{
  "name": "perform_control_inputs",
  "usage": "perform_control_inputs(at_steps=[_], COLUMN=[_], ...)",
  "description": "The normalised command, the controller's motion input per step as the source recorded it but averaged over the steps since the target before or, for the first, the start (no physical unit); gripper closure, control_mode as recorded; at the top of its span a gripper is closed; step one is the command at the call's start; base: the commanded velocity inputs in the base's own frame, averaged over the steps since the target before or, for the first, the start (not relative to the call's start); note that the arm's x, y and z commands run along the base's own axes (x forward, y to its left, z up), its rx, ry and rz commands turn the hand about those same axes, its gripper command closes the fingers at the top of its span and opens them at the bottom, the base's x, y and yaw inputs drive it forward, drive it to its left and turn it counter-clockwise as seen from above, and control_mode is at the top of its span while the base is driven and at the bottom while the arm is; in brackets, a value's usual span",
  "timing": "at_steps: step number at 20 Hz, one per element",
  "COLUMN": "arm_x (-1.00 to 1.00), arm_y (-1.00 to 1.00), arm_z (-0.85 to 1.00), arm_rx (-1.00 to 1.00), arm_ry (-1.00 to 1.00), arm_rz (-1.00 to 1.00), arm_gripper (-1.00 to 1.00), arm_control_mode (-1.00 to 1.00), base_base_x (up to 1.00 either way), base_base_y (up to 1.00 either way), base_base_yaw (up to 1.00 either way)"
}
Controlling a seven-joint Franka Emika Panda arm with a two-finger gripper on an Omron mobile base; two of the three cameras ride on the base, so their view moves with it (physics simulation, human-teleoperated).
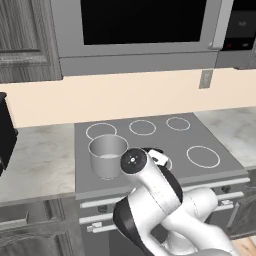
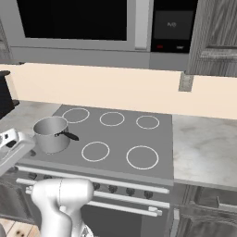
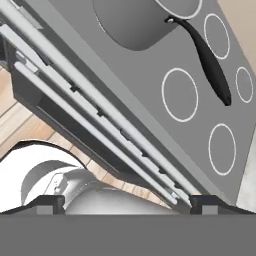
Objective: Turn off the front left burner of the stove.
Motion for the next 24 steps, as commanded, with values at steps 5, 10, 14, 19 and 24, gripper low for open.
perform_control_inputs(at_steps=[5,10,14,19,24], arm_x=[-0.17,-0.05,-0.03,0.00,0.00], arm_y=[0.13,0.07,0.03,0.02,0.08], arm_z=[-0.27,-0.22,-0.27,-0.23,-0.14], arm_rx=[-0.11,-0.10,-0.09,-0.09,-0.11], arm_ry=[-0.04,0.00,0.00,0.00,-0.01], arm_rz=[0.06,0.04,0.05,0.05,0.01], arm_gripper=[-1.00,-1.00,-1.00,-1.00,-1.00], arm_control_mode=[-1.00,-1.00,-1.00,-1.00,-1.00], base_base_x=[0.00,0.00,0.00,0.00,0.00], base_base_y=[0.00,0.00,0.00,0.00,0.00], base_base_yaw=[0.00,0.00,0.00,0.00,0.00])
